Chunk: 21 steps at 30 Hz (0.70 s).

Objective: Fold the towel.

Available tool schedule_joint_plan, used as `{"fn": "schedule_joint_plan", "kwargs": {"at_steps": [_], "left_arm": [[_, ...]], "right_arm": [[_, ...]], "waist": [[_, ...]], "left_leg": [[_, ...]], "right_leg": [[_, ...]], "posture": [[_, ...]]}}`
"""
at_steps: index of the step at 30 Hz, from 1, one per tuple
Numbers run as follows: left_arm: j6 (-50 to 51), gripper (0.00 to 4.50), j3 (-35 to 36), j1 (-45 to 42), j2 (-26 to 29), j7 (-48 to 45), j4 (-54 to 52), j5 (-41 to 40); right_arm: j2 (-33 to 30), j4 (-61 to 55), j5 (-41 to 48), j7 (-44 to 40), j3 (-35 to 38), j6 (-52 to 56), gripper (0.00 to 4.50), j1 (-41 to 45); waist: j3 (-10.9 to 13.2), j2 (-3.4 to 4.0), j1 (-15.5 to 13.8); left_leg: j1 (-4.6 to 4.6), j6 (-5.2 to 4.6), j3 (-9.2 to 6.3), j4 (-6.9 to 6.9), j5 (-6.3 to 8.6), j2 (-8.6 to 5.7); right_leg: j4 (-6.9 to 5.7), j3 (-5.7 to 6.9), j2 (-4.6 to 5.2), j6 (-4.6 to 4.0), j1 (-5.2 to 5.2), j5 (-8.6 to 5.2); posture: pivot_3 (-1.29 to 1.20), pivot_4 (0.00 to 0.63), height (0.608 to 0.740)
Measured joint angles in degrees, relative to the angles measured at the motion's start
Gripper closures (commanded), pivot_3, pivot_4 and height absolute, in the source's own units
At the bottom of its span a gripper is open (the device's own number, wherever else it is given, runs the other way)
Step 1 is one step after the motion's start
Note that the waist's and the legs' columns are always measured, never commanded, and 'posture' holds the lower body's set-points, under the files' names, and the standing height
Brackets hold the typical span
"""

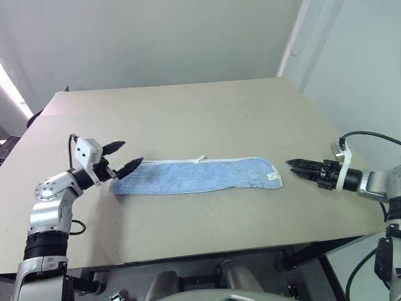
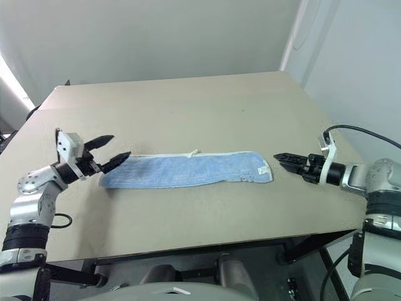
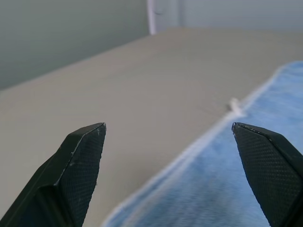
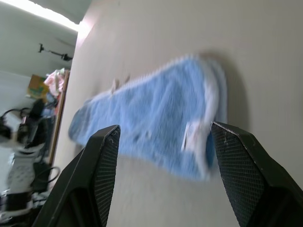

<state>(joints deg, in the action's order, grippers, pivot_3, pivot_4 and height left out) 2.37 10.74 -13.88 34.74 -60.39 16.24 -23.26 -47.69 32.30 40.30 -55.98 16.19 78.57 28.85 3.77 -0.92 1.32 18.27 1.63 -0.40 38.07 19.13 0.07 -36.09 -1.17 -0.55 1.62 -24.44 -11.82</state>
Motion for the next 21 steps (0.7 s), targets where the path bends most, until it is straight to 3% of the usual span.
{"fn": "schedule_joint_plan", "kwargs": {"at_steps": [11,21], "left_arm": [[2.8,0.0,-6.2,1.9,0.0,-5.1,-2.6,1.3],[2.5,0.0,-7.4,1.7,-0.1,-4.6,-2.6,2.4]], "right_arm": [[5.7,0.2,0.2,1.4,-1.9,1.9,1.33,-2.3],[10.5,10.6,-3.0,4.6,-1.7,-3.8,1.33,5.7]], "waist": [[0.0,-0.06,1.5],[-0.1,-0.15,2.8]], "left_leg": [[0.02,0.0,0.02,0.04,0.0,-0.01],[-0.03,-0.01,0.02,0.13,0.0,0.09]], "right_leg": [[0.0,-0.16,-0.07,0.02,0.0,0.01],[-0.02,-0.64,-0.53,0.04,0.07,0.05]], "posture": [[0.0,0.0,0.74],[0.0,0.0,0.74]]}}
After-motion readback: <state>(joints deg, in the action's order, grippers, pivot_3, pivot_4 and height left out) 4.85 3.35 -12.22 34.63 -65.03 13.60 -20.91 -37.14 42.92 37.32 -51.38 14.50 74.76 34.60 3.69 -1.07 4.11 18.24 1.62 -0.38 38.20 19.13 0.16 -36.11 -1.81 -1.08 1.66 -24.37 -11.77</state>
